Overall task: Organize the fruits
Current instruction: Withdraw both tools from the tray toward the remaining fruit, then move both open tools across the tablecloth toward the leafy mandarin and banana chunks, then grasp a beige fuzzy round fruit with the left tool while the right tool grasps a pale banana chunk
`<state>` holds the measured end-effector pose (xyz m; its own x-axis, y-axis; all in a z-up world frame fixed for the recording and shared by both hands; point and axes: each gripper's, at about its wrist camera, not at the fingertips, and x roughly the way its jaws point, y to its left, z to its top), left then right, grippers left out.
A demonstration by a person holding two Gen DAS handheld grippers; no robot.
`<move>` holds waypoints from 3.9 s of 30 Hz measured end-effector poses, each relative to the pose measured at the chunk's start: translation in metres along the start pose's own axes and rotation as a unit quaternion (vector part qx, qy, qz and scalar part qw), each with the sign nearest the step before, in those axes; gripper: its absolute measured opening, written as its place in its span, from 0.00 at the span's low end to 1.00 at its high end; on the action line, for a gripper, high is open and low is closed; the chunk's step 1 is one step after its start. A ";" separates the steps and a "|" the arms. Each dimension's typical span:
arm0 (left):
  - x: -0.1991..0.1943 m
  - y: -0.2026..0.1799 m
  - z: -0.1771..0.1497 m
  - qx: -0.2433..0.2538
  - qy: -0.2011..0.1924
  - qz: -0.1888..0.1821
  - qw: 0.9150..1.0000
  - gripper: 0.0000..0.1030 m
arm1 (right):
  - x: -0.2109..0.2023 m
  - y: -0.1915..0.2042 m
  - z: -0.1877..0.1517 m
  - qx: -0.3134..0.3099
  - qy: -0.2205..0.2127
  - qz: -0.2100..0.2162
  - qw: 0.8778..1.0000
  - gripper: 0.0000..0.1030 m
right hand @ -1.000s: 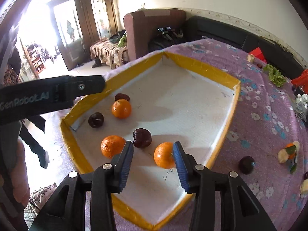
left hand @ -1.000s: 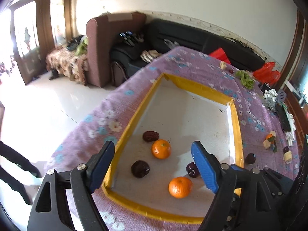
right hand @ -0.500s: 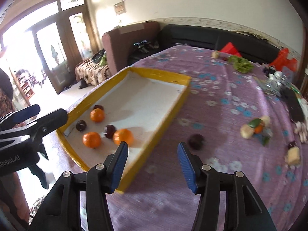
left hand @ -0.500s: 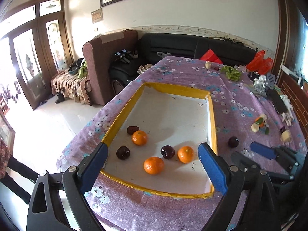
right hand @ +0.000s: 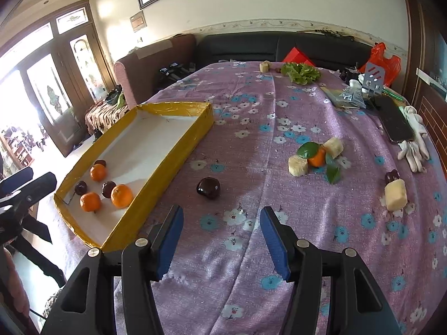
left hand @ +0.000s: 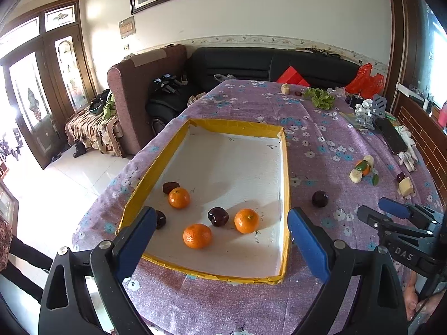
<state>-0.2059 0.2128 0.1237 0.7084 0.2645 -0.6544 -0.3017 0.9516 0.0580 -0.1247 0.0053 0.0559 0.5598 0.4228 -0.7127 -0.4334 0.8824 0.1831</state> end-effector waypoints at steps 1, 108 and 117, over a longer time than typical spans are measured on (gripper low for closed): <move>-0.004 0.003 -0.001 -0.005 -0.008 -0.001 1.000 0.92 | 0.002 0.001 0.000 -0.001 0.002 0.003 1.000 0.61; 0.087 -0.132 0.046 0.057 0.089 -0.195 0.975 0.90 | 0.006 -0.224 0.021 0.172 -0.004 -0.129 0.977 0.65; 0.146 -0.215 0.049 0.126 0.114 -0.214 0.962 0.78 | 0.023 -0.221 0.011 0.149 0.026 -0.151 0.977 0.56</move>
<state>-0.0060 0.0542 0.0526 0.5659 -0.1742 -0.8059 0.1718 0.9809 -0.0913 -0.0084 -0.1773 0.0068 0.5910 0.1299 -0.7962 -0.0256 0.9895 0.1424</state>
